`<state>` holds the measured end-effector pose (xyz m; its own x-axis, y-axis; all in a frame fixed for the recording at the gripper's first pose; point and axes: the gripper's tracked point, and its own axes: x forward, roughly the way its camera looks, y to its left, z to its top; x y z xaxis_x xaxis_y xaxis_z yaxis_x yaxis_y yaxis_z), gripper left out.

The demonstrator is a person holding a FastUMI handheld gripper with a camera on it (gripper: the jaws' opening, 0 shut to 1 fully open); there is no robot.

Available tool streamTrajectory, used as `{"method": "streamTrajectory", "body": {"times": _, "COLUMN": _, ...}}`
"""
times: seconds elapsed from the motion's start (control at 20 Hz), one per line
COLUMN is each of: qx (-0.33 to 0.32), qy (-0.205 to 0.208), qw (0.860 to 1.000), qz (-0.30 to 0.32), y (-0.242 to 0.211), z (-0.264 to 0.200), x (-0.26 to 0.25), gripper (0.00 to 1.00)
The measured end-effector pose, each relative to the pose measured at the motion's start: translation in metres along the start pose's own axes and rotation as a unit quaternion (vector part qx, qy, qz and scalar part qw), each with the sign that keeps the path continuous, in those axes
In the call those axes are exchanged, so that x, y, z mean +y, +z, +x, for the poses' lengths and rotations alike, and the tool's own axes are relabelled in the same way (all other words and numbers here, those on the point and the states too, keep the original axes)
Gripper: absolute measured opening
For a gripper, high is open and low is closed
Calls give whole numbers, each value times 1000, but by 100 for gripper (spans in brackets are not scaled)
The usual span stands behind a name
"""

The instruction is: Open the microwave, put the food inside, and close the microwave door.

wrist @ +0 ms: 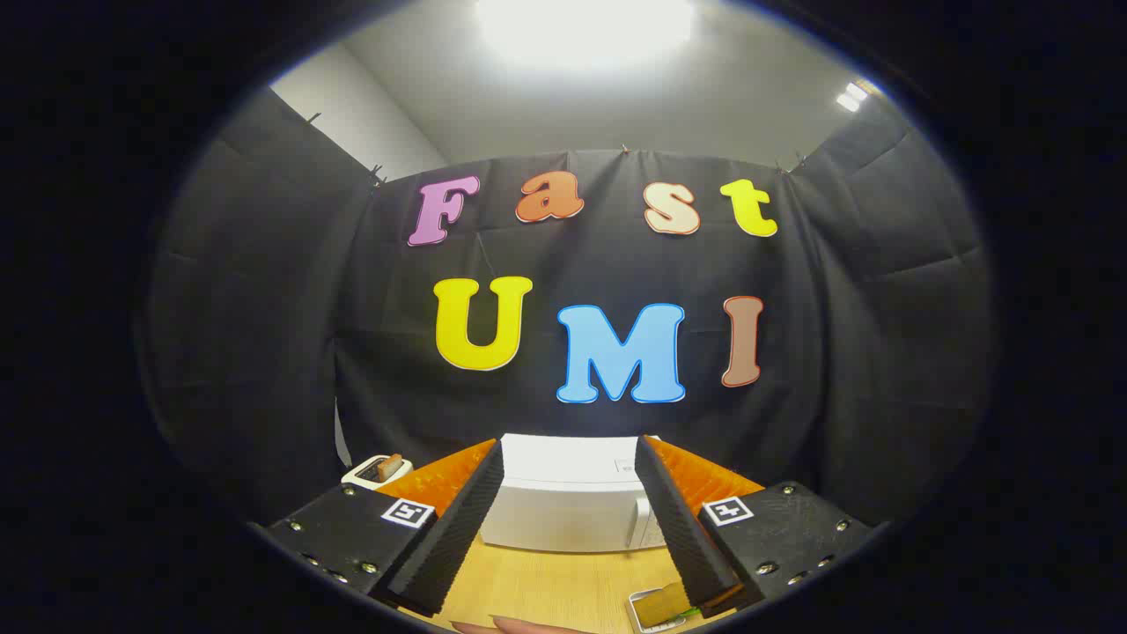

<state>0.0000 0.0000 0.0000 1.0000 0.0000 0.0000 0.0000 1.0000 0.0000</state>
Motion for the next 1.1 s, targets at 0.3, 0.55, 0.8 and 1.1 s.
{"method": "streamTrajectory", "body": {"times": 0.3, "qx": -3, "qy": -9, "qw": 1000, "qz": 4, "y": -3, "z": 3, "x": -9, "gripper": 95}}
{"method": "streamTrajectory", "body": {"times": 0.55, "qx": -15, "qy": -20, "qw": 1000, "qz": 4, "y": -6, "z": 8, "x": -13, "gripper": 95}}
{"method": "streamTrajectory", "body": {"times": 0.8, "qx": -19, "qy": -20, "qw": 1000, "qz": 8, "y": -10, "z": 16, "x": -17, "gripper": 95}}
{"method": "streamTrajectory", "body": {"times": 1.1, "qx": -17, "qy": -18, "qw": 1000, "qz": 18, "y": -39, "z": 46, "x": -25, "gripper": 95}}
